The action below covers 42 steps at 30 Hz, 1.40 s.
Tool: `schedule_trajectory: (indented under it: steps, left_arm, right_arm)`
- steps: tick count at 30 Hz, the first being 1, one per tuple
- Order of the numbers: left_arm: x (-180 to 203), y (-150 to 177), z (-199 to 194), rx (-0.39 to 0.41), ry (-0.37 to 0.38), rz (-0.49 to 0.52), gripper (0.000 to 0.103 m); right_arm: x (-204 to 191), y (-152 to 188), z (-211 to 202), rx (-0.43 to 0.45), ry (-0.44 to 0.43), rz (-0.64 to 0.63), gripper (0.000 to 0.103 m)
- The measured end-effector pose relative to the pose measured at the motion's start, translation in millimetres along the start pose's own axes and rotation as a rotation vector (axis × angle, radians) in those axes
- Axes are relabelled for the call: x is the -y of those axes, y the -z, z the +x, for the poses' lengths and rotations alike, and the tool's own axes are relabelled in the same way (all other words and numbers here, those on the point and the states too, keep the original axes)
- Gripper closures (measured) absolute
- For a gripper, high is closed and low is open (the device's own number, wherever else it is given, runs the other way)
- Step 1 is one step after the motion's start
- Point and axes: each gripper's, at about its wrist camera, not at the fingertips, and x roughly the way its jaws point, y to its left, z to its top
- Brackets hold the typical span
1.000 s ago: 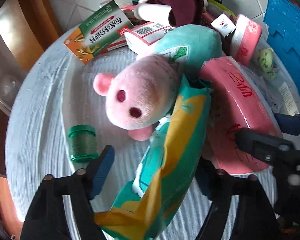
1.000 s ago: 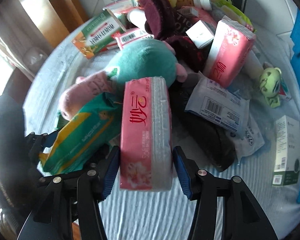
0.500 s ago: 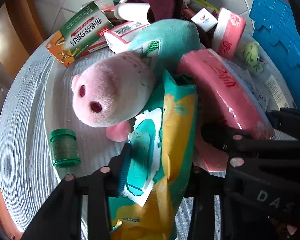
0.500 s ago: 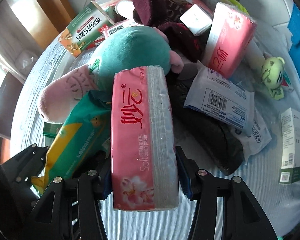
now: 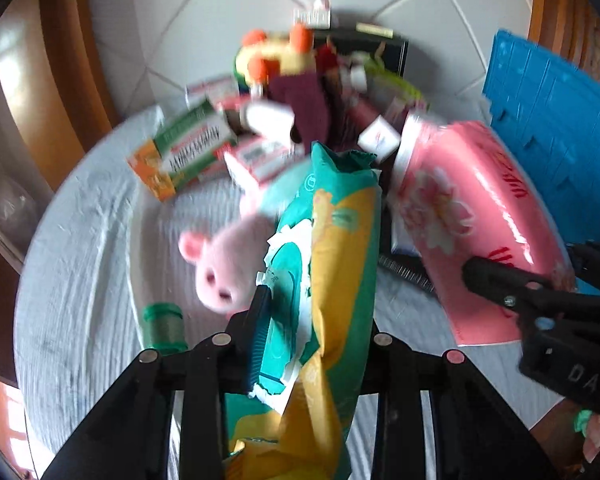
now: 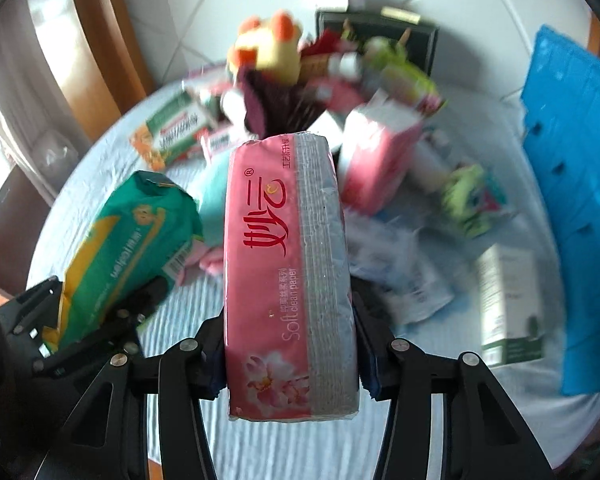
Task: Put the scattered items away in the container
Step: 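Lift the tissue pack and wipes pack and carry them over the crate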
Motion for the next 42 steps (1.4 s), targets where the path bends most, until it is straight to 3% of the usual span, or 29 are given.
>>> schedule_trajectory:
  steps: [8,18,23,28,34,37,42]
  left_arm:
    - [69.5,-35.2,-70.2,0.173,-0.051,-0.002,0.072]
    - [176.4,-84.6,-155.9,0.34,-0.023,0.064,0.072]
    - [230.5,-110.7,-181.8,0.416,0.051,0.161,0.072]
    - [298.1,-138.1,-200.8,0.46,0.167,0.243,0.072]
    - [390.7,-165.6,-211.1,0.434,0.299,0.291,0.072]
    - [440.9,-180.3,-197.2,0.393,0.293,0.302,0.072]
    - [517.5,-202.0,-146.3,0.21,0.235,0.312,0.072]
  right_arm:
    - [58.7,-12.9,-93.3,0.189,-0.004,-0.053,0.054]
    - [153.5,-21.7,-216.5,0.394,0.029,-0.046,0.054]
    - [210.2,-23.0,-262.3,0.462,0.136,0.031,0.054]
    - [273.7,-18.4,-296.8,0.457,0.29,0.098,0.053]
    - [366.8,-15.2,-303.0,0.382,0.394,0.175,0.053]
    - [420.2,-19.5,-296.9,0.338,0.419,0.175,0.053]
    - [484.1,-32.1,-271.0,0.221,0.371,0.111,0.053]
